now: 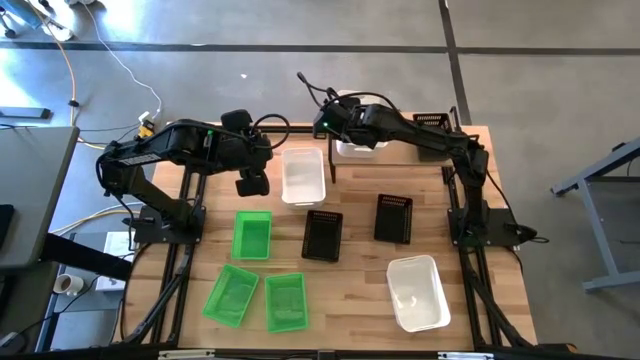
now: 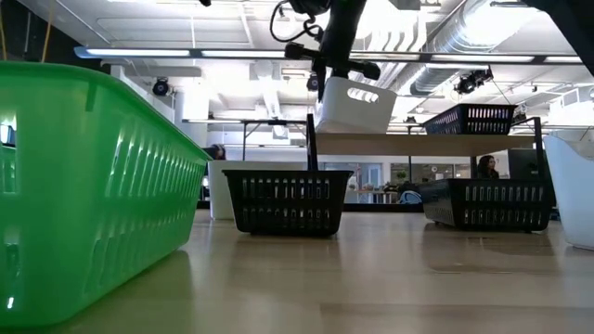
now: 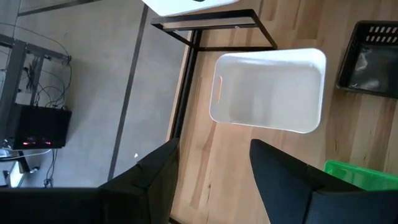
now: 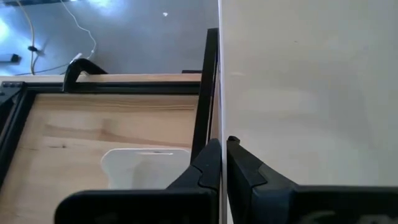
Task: Stack baskets on shelf by color
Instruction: Put the top left white bin on the shelf
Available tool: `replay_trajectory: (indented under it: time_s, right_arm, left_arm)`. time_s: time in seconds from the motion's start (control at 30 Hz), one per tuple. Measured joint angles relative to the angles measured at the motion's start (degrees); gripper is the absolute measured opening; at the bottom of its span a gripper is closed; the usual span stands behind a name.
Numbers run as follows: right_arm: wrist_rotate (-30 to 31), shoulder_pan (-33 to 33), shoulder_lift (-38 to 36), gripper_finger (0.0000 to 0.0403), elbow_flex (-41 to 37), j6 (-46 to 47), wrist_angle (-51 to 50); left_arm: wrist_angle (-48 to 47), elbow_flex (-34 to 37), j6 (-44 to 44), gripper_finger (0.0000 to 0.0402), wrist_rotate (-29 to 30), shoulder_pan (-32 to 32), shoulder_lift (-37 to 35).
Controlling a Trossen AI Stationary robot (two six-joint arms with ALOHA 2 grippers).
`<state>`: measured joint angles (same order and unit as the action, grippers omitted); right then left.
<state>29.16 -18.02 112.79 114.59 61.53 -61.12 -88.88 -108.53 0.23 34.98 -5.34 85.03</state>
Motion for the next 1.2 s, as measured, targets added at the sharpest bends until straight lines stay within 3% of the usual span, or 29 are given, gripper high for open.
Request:
replay_trajectory:
  time_s: [0.5,0.9,1.2]
  right_arm:
    - [-0.4,0.0,0.0,0.0003,0.0,2.6,-0.7]
    - [-0.5,0.0,-0.1,0.0088,0.0,2.5,-0.7]
    - [-0.9,0.7,-0.9,0.0101,0.0,0.1,-0.9]
  left_arm:
    - [0.0,0.0,0.0,0.0186,0.0,0.0,0.0]
    - [0.0,0.0,0.0,0.0186,0.0,0.0,0.0]
    - [0.0,0.0,0.0,0.0186,0.0,0.0,0.0]
